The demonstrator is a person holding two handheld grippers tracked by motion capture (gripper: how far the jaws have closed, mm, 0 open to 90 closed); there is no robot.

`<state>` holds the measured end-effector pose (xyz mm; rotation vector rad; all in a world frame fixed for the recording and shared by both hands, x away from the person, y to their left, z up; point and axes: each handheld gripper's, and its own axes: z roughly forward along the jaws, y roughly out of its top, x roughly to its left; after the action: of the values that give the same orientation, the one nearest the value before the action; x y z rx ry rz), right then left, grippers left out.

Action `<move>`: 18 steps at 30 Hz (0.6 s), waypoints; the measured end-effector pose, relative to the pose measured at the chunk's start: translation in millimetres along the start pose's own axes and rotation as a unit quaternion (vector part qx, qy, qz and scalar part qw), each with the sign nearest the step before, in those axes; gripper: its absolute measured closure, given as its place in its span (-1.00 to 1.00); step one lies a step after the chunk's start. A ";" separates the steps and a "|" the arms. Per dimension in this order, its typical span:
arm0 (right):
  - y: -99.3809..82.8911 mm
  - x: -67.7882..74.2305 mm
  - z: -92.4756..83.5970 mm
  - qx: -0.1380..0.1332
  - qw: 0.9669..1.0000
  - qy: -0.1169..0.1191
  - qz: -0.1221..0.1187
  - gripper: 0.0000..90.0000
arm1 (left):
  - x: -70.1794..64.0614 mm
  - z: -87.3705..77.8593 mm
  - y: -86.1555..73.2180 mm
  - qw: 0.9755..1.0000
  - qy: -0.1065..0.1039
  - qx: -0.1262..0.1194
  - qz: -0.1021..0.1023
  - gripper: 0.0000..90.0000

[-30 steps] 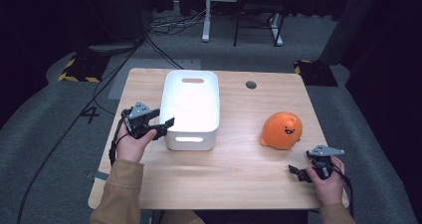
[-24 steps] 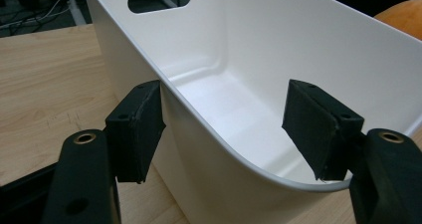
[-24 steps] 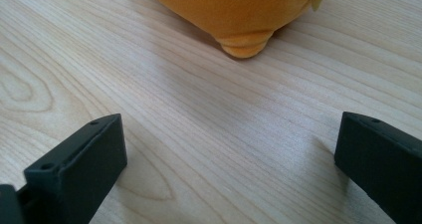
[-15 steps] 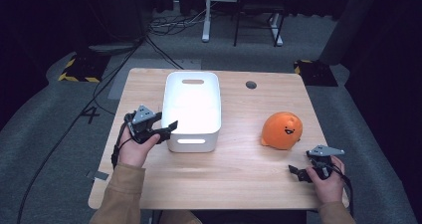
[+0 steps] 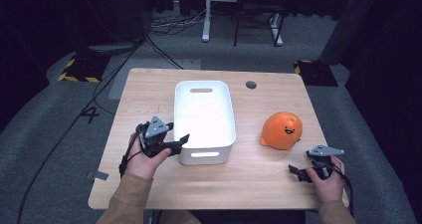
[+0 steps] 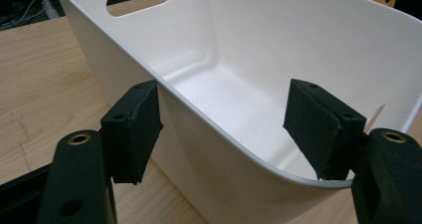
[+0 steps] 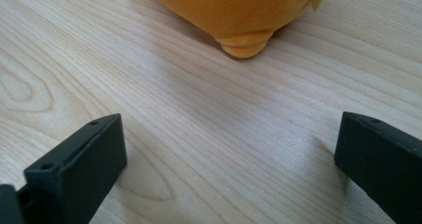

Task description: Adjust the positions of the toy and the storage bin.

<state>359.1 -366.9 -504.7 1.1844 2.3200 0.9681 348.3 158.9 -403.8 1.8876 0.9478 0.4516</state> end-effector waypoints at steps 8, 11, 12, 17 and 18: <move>0.0 0.0 -0.1 0.000 1.000 0.000 0.001 -1.00 | -29.2 0.8 -3.0 0.999 -0.027 0.002 0.018 -0.37; 0.0 0.0 0.0 0.000 1.000 0.000 0.000 -1.00 | -41.8 1.5 -4.9 0.999 -0.034 0.002 0.009 -0.42; 0.0 0.0 -0.1 0.000 1.000 0.000 0.001 -1.00 | -44.1 0.9 -4.5 0.999 -0.029 0.004 0.018 -0.43; 0.2 -0.4 0.5 -0.002 1.000 0.002 -0.002 -1.00 | -58.1 -0.3 -5.4 1.000 -0.023 0.007 0.014 -0.44; 0.2 -0.4 0.5 -0.001 1.000 0.002 -0.002 -1.00 | -60.2 -1.1 -6.0 1.000 -0.023 0.008 0.016 -0.44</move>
<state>359.8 -367.0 -505.0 1.1771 2.3230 0.9732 307.0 114.7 -403.6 1.9221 0.8934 0.4193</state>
